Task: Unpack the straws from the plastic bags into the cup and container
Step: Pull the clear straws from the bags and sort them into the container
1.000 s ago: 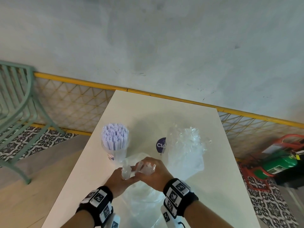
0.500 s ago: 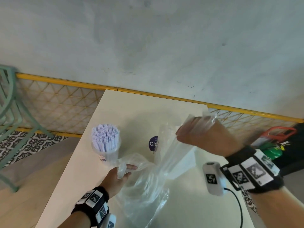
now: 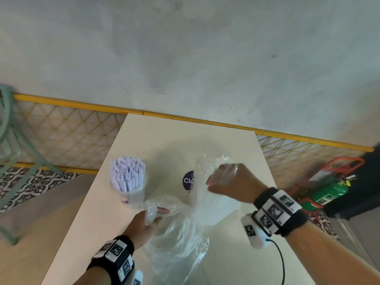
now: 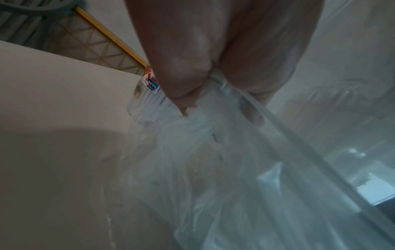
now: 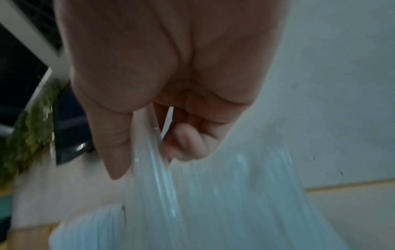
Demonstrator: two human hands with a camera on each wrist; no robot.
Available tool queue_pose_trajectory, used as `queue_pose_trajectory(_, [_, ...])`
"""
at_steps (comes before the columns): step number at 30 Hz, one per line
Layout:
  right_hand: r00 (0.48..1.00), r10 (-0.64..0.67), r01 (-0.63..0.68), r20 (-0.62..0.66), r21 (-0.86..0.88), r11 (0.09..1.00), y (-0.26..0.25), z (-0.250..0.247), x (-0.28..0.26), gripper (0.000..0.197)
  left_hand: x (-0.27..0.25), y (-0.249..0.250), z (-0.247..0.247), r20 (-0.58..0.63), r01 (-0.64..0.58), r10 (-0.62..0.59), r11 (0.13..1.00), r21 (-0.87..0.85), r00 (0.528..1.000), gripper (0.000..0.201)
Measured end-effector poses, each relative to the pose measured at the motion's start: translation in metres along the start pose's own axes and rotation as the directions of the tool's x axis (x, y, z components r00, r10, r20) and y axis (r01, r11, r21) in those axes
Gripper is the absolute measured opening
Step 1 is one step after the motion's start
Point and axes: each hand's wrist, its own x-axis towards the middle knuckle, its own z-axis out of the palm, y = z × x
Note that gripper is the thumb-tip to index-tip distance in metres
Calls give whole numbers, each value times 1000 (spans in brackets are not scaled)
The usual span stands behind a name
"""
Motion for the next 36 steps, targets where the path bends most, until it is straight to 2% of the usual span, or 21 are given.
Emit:
queue_pose_trajectory(2, [998,67,-66,-12,33,997,12,22,-6,27,0,-1,0,0,9,-9,1000,4,1000,40])
queue_pose_trajectory(4, [997,74,-73,-39,20,997,18,29,-9,40,0,-1,0,0,13,-13,1000,8,1000,36])
queue_pose_trajectory(6, [999,34,-33,-9,48,998,18,21,-11,50,0,-1,0,-3,13,-13,1000,14,1000,33])
queue_pose_trajectory(9, [996,-76,75,54,30,997,17,1,-15,80,0,-1,0,-7,12,-12,1000,11,1000,32])
queue_pose_trajectory(12, [989,-148,148,-24,7,989,10,-17,-18,96,-1,0,0,-10,5,-4,1000,21,1000,31])
queue_pose_trajectory(14, [976,-179,180,-127,-4,984,0,-18,-17,86,-1,1,0,-5,4,-4,1000,28,1000,30])
queue_pose_trajectory(16, [956,-245,223,-159,-147,964,-13,-7,-14,68,-2,2,1,0,6,-6,999,36,1000,30])
queue_pose_trajectory(19, [922,-372,275,-109,-492,826,-20,24,-8,46,-2,3,0,0,0,0,999,50,1000,34])
queue_pose_trajectory(21, [881,-443,269,-167,-594,758,-12,39,-8,36,-2,4,-1,-1,-2,2,998,61,1000,37])
queue_pose_trajectory(22, [865,-457,255,-208,-602,756,-4,45,-8,34,-3,5,-1,-4,-8,8,998,60,1000,37])
queue_pose_trajectory(24, [881,-414,221,-229,-574,789,12,54,-10,40,-4,6,-1,-4,-21,22,998,59,1000,42])
queue_pose_trajectory(26, [932,-326,187,-158,-560,807,24,63,-15,55,-4,6,0,-2,-22,22,998,66,1000,41])
queue_pose_trajectory(27, [949,-295,174,-114,-589,789,28,66,-16,62,-3,6,0,0,-21,21,997,72,1000,38])
queue_pose_trajectory(30, [969,-239,142,-53,-673,726,26,67,-18,74,-3,7,0,-4,-6,6,995,104,1000,34])
queue_pose_trajectory(33, [940,-329,195,-86,-655,730,4,62,-23,67,-4,13,-1,-32,12,-9,995,101,999,33])
queue_pose_trajectory(35, [889,-449,328,-87,-564,758,-14,67,-29,57,-5,16,-1,-40,25,-22,996,89,999,33])
queue_pose_trajectory(36, [872,-482,396,-84,-456,797,-22,73,-30,55,-7,19,-1,-28,26,-23,995,94,999,34])
